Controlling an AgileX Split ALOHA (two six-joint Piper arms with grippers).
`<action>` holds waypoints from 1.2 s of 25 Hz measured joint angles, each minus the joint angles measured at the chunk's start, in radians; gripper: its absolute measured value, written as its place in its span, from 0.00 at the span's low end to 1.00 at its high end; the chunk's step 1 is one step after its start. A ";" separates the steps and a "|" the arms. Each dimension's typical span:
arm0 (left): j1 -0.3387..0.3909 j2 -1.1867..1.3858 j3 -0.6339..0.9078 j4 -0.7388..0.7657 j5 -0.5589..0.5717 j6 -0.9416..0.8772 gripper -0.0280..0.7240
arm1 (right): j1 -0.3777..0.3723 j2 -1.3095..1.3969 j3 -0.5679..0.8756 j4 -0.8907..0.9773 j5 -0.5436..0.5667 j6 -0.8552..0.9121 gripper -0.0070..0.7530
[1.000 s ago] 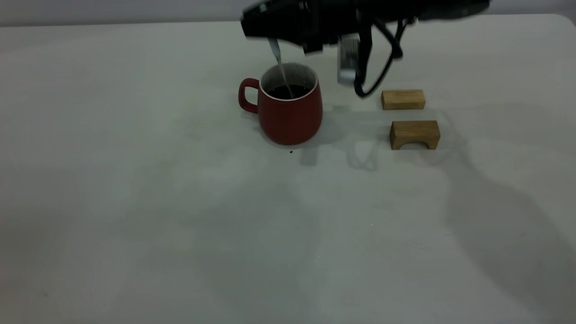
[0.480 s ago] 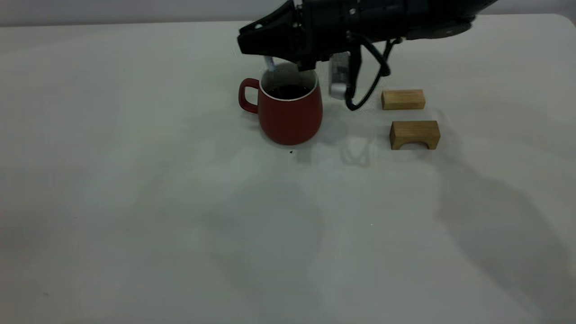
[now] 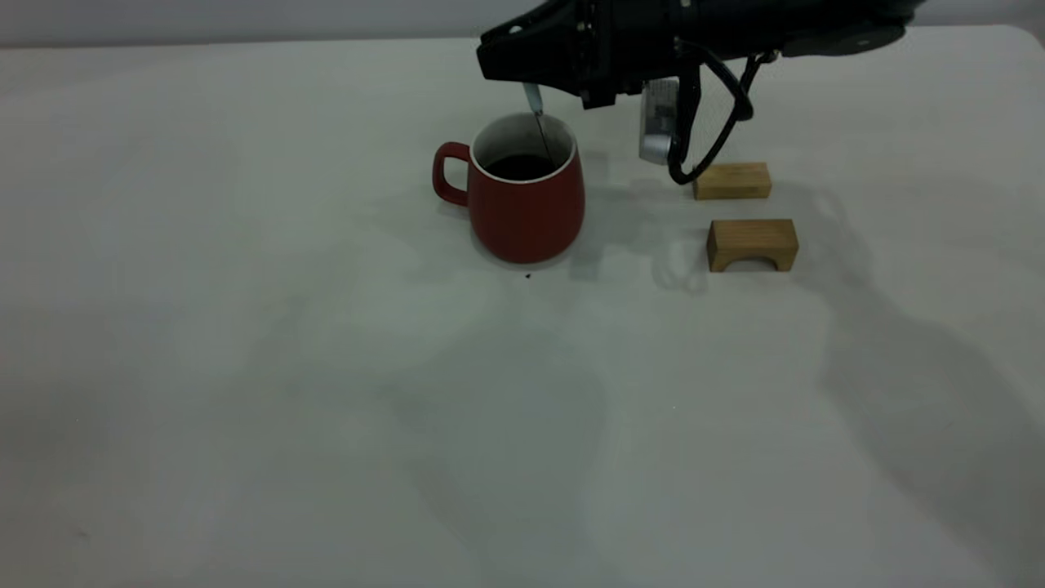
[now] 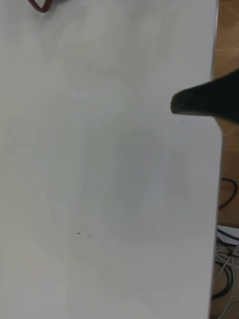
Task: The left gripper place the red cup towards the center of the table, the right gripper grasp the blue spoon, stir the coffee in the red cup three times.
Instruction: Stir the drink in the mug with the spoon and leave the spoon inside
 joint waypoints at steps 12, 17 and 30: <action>0.000 0.000 0.000 0.000 0.000 0.000 0.78 | 0.003 0.053 -0.133 -0.014 0.026 -0.038 0.17; 0.000 0.000 0.000 0.000 0.000 0.000 0.78 | -0.012 -0.007 0.009 0.000 0.014 -0.045 0.17; 0.000 0.000 0.000 0.000 0.000 0.000 0.78 | 0.004 0.060 -0.122 0.008 0.018 -0.003 0.17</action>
